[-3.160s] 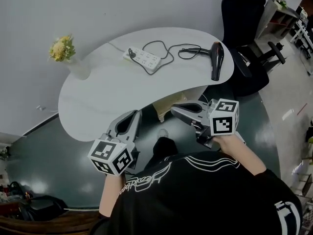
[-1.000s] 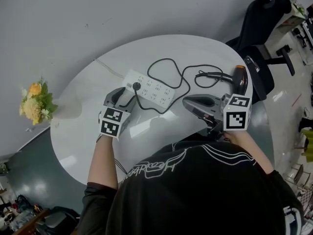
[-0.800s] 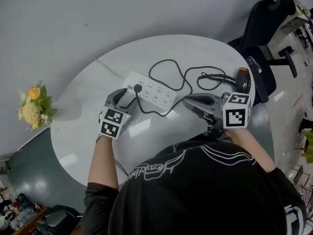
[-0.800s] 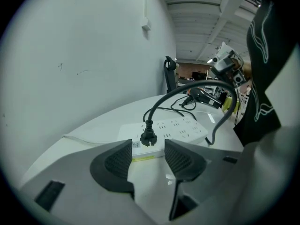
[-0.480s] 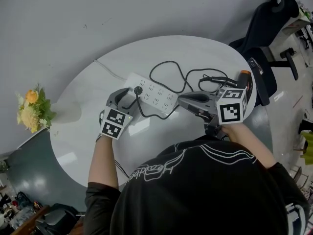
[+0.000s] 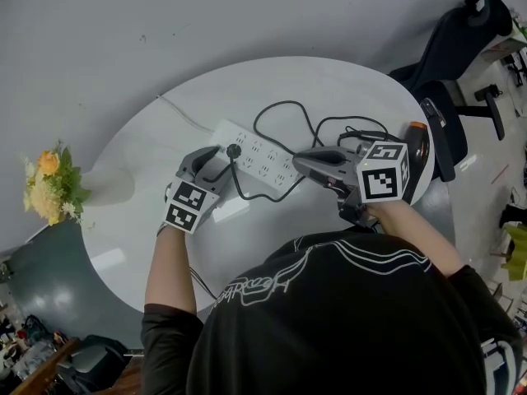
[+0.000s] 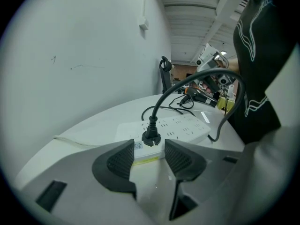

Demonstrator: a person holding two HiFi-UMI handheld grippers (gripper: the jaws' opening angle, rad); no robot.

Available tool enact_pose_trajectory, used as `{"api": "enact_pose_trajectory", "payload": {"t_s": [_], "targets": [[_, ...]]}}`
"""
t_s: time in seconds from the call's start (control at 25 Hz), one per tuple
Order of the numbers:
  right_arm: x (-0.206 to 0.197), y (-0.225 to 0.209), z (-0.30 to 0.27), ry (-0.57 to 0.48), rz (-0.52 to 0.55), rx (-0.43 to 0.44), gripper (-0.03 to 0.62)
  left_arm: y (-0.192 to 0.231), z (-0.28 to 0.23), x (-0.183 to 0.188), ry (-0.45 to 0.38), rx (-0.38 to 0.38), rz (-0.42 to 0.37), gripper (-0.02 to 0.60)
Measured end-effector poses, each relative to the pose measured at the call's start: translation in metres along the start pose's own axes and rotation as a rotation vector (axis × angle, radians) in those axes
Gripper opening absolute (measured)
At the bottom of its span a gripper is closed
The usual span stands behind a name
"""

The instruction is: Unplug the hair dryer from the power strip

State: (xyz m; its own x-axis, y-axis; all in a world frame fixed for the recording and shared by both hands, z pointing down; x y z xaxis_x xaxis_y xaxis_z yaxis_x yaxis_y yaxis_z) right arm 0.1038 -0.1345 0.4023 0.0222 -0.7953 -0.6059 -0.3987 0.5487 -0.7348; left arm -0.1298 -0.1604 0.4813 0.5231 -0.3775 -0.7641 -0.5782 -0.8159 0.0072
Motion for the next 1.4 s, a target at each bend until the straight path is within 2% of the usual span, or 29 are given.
{"api": "enact_pose_trajectory", "payload": {"t_s": [0.12,0.36,0.6,0.8,0.92,1.28,1.4], "targets": [[0.003,-0.003,-0.010,0.013,0.032,0.010,-0.002,0.000,0.000,0.000,-0.002,0.003,0.002,0.199],[0.009,-0.010,-0.036,0.054,0.164,-0.021,-0.002,0.000,-0.001,0.001,0.021,0.010,0.006,0.199],[0.006,-0.016,-0.068,0.120,0.336,-0.017,0.000,0.001,-0.001,0.000,0.008,0.012,0.017,0.198],[0.003,-0.025,-0.091,0.141,0.351,-0.008,0.002,0.001,-0.002,-0.001,0.002,0.015,0.024,0.196],[0.001,-0.029,-0.103,0.168,0.376,-0.016,0.068,0.001,-0.002,-0.001,0.000,0.021,0.026,0.196],[0.004,-0.027,-0.135,0.203,0.518,-0.050,0.080,0.000,-0.003,-0.001,0.002,0.030,0.030,0.196],[0.003,-0.025,-0.143,0.204,0.532,-0.054,0.080,0.000,-0.002,-0.001,0.002,0.031,0.030,0.196]]}}
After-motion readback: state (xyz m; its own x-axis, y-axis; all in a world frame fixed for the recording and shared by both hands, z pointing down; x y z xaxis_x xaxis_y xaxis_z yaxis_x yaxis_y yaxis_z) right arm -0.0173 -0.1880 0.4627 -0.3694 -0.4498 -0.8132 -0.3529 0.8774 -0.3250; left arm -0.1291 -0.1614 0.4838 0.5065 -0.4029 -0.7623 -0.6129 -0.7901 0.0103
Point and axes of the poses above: the fingertips, and each gripper's own axes: z backward along the fingers, y to its left, x out of its top, the point moved 7 cm from there along z, backward along the fingers, and after that the axes turned 1 degree about x, right-handed, at the moved point
